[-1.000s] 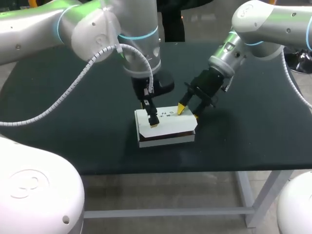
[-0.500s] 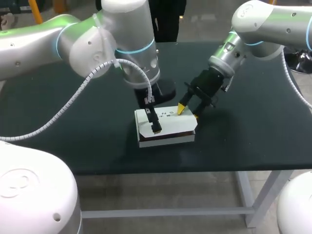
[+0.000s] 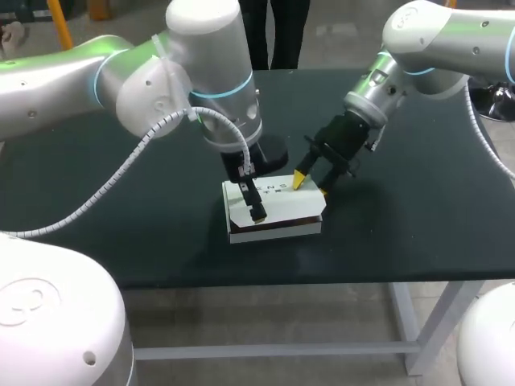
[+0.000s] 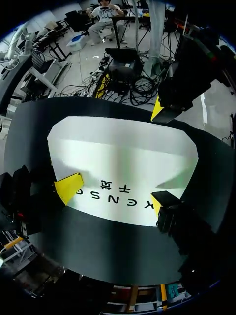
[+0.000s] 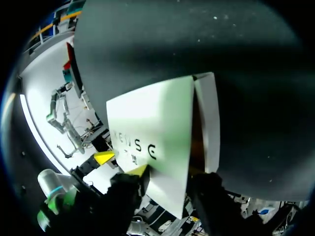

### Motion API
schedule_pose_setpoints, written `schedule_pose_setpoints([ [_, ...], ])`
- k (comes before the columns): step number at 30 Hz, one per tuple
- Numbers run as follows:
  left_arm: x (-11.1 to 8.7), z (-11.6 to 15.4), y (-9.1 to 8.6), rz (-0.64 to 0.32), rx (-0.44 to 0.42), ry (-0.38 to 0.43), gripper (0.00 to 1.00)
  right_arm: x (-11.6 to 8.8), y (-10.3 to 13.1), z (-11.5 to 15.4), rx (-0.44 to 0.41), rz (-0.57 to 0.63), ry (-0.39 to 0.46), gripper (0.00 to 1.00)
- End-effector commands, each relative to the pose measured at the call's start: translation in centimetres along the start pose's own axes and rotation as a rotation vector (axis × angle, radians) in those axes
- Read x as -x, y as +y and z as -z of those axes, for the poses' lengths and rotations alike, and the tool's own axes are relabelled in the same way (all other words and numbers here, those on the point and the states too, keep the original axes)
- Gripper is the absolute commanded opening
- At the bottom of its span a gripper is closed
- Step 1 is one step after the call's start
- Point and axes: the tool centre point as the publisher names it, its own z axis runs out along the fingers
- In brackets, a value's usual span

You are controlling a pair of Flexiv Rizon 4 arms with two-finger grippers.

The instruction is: Assemble the packaging by folding the flat box into shape, placing the metal phone stand inside, and closing the box properly

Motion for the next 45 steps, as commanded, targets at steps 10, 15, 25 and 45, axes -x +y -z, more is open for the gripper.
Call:
schedule_pose_setpoints([
  [10,1.0,-0.5,-0.6,0.043,0.032,-0.047,0.94,0.1,0.1,0.0,-0.002,0.0,-0.001,0.46],
  [15,1.2,-0.9,-0.8,0.034,0.037,-0.067,0.96,0.1,0.1,0.0,-0.002,0.0,-0.001,0.46],
  [25,1.3,-1.2,-1.0,0.008,0.03,-0.102,0.98,0.1,0.1,0.0,-0.002,0.0,-0.001,0.46],
  [45,1.5,-1.9,-1.3,0.003,0.013,-0.181,0.7,0.1,0.1,0.0,-0.002,0.0,-0.001,0.46],
])
